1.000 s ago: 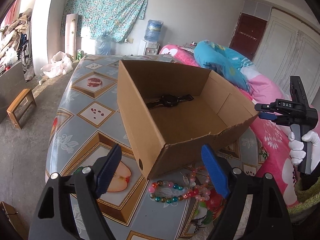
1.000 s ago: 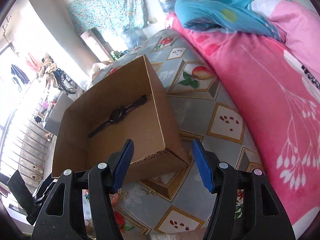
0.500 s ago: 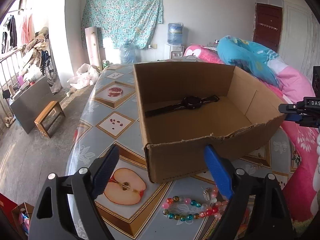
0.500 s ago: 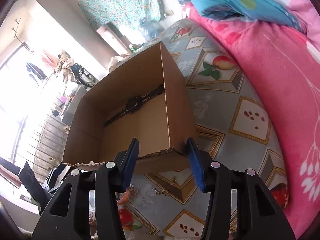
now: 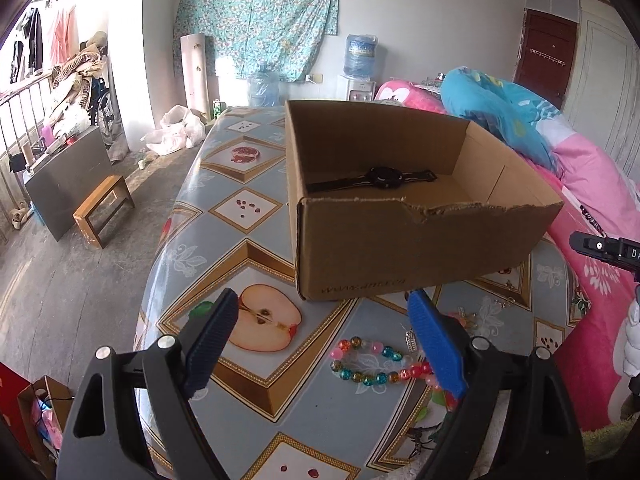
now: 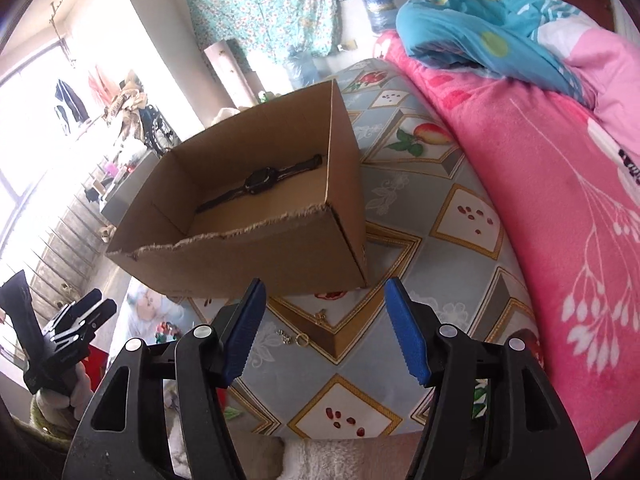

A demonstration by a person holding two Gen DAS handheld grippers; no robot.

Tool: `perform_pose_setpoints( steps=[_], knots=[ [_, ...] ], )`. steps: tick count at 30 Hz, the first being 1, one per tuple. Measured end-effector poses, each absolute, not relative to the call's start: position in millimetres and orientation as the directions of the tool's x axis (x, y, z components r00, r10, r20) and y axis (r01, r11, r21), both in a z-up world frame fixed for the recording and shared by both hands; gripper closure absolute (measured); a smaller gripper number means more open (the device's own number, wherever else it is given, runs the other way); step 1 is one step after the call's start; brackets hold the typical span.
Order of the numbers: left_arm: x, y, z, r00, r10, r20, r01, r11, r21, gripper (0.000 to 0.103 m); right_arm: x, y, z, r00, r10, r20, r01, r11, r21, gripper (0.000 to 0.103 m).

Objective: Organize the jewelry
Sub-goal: 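Withdraw the right gripper from the box back toward the beaded bracelet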

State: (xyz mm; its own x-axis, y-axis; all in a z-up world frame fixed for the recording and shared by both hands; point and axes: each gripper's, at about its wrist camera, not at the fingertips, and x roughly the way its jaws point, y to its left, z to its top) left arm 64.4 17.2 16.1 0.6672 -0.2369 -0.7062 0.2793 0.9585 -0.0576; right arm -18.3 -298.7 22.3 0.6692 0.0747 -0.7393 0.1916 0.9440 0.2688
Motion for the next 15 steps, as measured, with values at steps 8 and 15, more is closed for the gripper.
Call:
perform_pose_setpoints(
  steps=[8,15],
  knots=[
    [43,12,-26,0.582,-0.176,-0.794,0.251,0.968,-0.03,0.019,-39,-233,-41,0.559,-0.057,-0.827,0.149,0.988,0.033,0.039],
    [47,4,-40,0.577,-0.124,-0.808,0.241,0.97,0.023,0.019,-34,-221,-57,0.579,-0.113,-0.807,0.135,0.99,-0.042,0.027]
  ],
)
